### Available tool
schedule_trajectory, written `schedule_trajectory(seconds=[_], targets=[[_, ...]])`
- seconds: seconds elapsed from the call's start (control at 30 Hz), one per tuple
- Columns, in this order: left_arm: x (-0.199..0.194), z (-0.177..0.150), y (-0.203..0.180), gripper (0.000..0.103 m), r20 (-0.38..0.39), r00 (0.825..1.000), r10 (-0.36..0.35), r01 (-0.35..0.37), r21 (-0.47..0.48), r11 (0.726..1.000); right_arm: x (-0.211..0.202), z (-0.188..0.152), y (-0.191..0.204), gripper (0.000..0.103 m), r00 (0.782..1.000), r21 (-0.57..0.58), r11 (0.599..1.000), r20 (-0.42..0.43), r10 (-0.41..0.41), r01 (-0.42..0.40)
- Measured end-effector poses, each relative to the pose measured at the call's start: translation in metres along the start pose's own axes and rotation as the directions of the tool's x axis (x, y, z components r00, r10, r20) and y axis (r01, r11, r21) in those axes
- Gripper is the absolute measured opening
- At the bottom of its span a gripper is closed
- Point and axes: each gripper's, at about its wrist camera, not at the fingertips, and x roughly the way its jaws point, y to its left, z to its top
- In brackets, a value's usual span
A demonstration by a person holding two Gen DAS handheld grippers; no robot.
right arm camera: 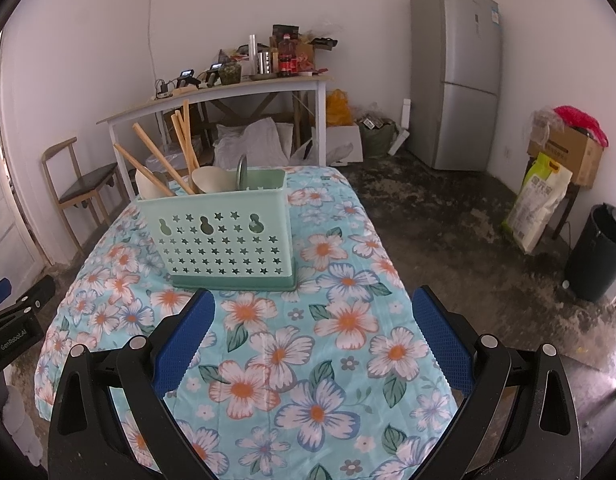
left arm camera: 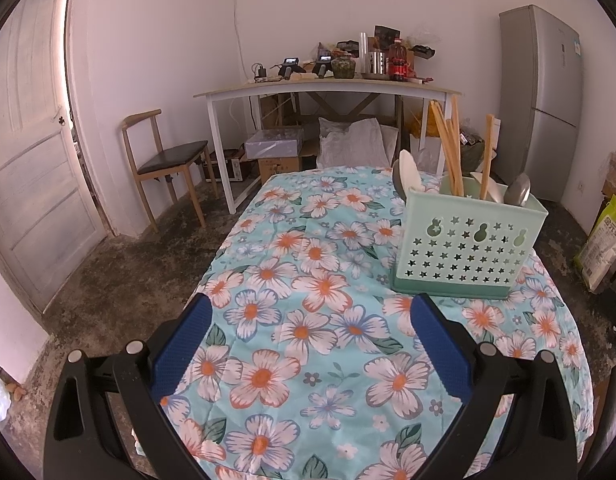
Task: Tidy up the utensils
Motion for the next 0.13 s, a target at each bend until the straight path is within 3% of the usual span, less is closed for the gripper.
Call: schedule_trajectory(seconds=[0.13], targets=[[-0.0002,-0.0001,-0.0005,0.097,0.001,1.0,0.0,0.0,0.001,1.0,0.0002,-0.0021,-0.0018,0.095,1.0,0.009,1.0,-0.002,0.0,0.0]])
